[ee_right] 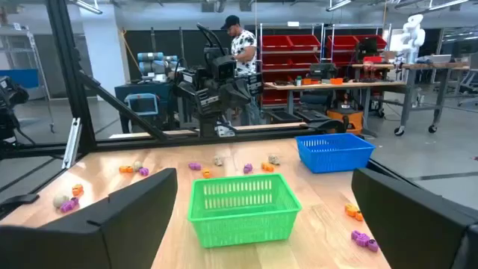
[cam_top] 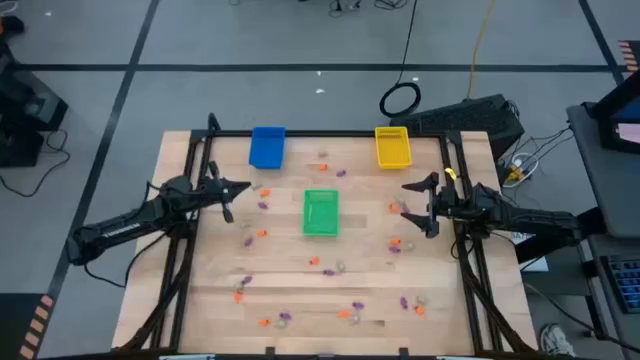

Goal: Sort Halloween decoration

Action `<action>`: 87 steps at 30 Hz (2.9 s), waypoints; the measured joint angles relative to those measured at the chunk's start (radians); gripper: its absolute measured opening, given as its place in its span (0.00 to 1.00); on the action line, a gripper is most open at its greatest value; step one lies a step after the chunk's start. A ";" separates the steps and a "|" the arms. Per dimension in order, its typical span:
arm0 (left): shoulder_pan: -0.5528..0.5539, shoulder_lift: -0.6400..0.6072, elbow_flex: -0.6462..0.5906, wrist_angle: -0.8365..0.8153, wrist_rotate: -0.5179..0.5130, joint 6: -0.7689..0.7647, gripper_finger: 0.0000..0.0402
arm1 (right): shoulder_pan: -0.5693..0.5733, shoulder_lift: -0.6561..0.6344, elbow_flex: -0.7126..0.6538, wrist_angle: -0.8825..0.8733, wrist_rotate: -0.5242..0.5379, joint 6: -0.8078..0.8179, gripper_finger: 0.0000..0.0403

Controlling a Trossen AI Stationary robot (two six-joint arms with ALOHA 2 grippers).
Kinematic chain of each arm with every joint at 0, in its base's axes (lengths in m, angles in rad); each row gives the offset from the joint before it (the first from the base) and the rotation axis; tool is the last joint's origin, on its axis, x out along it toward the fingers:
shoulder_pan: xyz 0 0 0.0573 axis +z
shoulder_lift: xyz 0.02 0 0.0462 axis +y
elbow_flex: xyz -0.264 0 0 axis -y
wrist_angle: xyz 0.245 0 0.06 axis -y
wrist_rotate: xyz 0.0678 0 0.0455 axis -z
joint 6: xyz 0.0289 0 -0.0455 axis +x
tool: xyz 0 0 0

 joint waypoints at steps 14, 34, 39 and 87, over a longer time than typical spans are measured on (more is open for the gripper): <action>0.000 0.000 0.000 0.000 0.000 0.000 0.01 | 0.000 0.000 0.000 0.000 0.000 0.000 0.97; 0.000 0.000 0.000 0.000 0.000 0.000 0.01 | 0.000 0.000 0.000 0.000 0.000 0.000 0.97; 0.000 0.000 0.000 0.000 0.000 0.000 0.01 | 0.000 0.000 0.000 0.000 0.000 0.000 0.97; 0.000 0.000 0.000 0.000 0.000 0.000 0.01 | 0.000 0.000 0.000 0.061 0.000 -0.026 0.97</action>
